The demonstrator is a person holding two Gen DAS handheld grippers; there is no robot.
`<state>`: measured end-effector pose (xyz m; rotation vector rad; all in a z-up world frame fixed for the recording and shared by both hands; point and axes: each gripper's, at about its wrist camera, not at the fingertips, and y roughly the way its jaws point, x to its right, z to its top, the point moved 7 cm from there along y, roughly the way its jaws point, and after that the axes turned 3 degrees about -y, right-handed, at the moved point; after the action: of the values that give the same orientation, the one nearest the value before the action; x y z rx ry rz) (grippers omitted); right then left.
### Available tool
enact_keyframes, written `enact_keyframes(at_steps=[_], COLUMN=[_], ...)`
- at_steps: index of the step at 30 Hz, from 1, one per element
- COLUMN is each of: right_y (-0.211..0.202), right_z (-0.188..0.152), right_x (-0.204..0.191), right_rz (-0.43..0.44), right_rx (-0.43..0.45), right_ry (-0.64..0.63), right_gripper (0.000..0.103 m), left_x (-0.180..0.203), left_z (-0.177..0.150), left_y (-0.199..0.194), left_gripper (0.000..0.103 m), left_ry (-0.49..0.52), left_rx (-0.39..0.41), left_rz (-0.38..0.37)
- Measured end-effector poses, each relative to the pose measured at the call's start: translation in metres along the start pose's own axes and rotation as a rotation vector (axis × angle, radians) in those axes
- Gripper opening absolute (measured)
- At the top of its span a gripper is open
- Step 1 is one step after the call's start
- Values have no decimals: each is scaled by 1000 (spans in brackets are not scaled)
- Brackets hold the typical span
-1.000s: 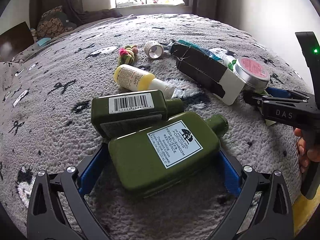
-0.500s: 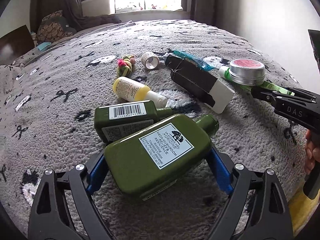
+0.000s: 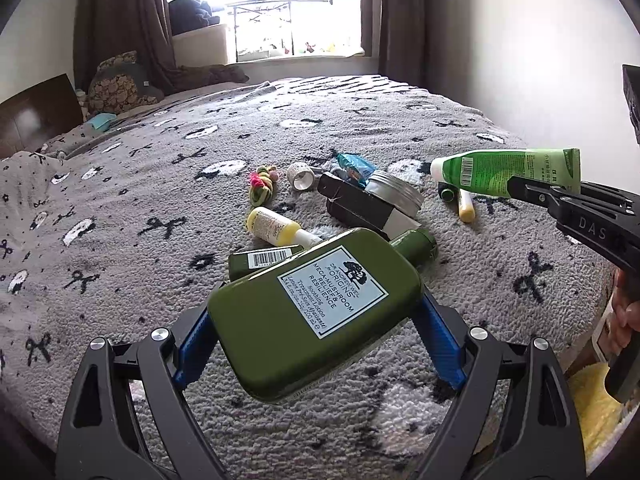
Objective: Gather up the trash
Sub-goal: 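Carry the olive-green bottle and green tube down beside the bed toward the bin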
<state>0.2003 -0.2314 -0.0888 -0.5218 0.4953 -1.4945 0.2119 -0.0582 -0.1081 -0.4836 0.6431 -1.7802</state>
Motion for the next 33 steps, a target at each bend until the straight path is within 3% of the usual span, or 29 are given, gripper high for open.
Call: enact_keyframes(at_steps=[8, 18, 27, 33], right_y=[-69, -133, -164, -165], right_z=[-7, -32, -67, -98], right_x=[-12, -24, -37, -42], right_rz=[55, 117, 159, 201], right_rx=[103, 160, 146, 79], right_ry=[-30, -49, -71, -80], right_gripper=[9, 10, 10, 10], left_x=[2, 7, 15, 26], left_z=[-12, -35, -62, -96], left_y=[-50, -102, -138, -138], left_gripper=[84, 84, 84, 84], left_ry=[-3, -30, -7, 14], left_rx=[47, 91, 111, 65], left_rz=[24, 8, -2, -22])
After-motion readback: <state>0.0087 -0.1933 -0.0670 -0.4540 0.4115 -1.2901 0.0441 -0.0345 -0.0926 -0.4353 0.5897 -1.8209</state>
